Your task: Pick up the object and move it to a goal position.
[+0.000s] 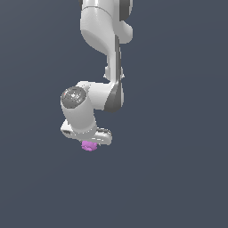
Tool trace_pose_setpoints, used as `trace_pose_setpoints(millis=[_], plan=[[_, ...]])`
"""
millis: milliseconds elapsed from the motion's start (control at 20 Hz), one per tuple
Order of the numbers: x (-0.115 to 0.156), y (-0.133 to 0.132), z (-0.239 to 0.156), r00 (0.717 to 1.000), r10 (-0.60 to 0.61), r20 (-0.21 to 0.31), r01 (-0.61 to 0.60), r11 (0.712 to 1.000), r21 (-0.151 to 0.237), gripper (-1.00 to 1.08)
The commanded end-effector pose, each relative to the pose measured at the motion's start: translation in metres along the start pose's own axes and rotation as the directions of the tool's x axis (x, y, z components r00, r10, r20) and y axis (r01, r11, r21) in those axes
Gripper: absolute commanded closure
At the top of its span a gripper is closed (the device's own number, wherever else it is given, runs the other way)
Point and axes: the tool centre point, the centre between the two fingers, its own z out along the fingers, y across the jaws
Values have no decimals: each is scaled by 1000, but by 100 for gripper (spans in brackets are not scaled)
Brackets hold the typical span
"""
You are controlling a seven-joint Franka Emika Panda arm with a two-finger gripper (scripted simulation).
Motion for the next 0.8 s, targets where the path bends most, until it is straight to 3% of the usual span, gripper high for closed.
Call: trace_pose_setpoints(millis=[0, 350, 750], plan=[[3, 20, -22, 1000, 1, -1, -1, 1000, 0, 108], [10, 66, -75, 1000, 1, -1, -1, 1000, 0, 108], [15, 85, -97, 1000, 0, -1, 0, 1000, 0, 108]])
